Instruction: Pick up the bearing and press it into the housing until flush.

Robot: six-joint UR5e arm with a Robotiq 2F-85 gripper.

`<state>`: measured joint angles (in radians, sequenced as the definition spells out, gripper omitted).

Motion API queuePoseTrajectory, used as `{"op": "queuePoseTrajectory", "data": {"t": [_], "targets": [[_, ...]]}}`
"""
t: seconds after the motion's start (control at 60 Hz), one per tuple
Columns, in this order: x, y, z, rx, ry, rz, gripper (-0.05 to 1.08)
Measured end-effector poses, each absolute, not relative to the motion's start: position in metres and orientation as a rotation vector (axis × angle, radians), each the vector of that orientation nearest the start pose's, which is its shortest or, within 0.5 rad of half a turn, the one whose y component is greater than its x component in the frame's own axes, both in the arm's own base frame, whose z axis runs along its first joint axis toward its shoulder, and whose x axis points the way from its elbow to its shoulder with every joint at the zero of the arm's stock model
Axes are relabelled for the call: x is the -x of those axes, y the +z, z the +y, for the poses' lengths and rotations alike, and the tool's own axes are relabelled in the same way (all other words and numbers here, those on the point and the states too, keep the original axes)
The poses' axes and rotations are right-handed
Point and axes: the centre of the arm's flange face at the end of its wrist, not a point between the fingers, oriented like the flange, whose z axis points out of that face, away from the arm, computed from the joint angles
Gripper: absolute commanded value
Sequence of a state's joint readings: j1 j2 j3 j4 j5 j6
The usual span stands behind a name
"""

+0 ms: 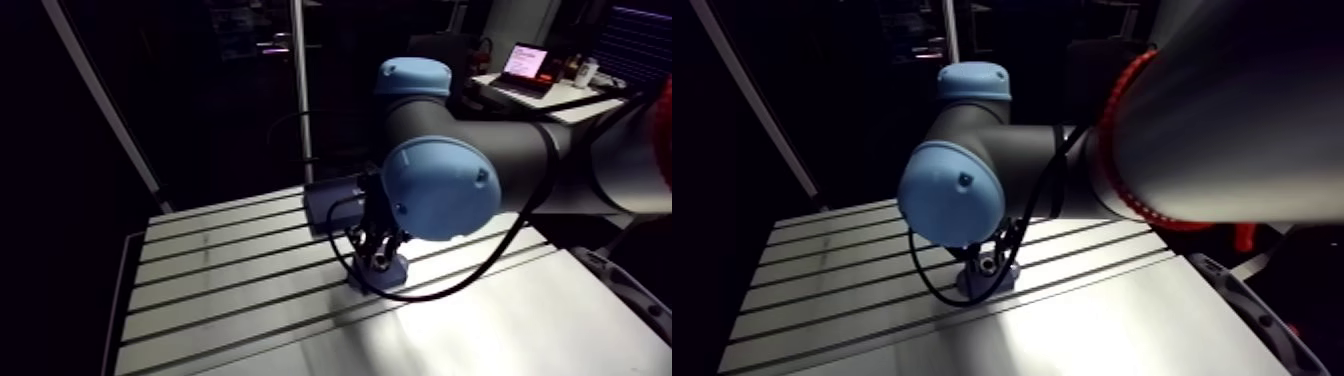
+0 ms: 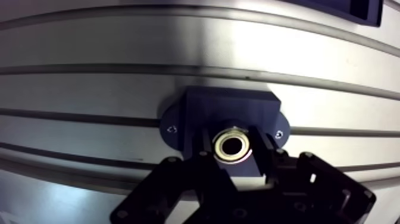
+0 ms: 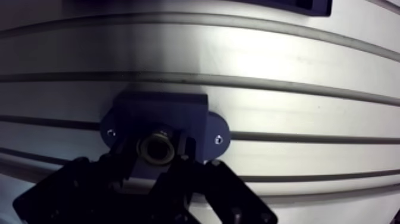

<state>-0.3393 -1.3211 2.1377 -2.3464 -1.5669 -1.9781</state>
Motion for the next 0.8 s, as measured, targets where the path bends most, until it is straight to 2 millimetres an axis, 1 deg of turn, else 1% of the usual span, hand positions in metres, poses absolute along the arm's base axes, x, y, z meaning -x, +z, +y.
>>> {"op": "queuePoseTrajectory", "data": {"t": [0.7,0.717,0.75,0.767,0.783,0.8], "targets": [[0.4844,0.1830,0.0299,0.103,-0.031,3.098,0.65],[0.4844,0.1830,0.0299,0.104,-0.031,3.098,0.62],[0.4844,0.1831,0.0300,0.104,-0.030,3.098,0.62],[0.4845,0.1831,0.0300,0.104,-0.030,3.098,0.53],[0.4845,0.1831,0.0300,0.104,-0.029,3.098,0.25],[0.4845,0.1831,0.0301,0.104,-0.029,3.098,0.25]]}}
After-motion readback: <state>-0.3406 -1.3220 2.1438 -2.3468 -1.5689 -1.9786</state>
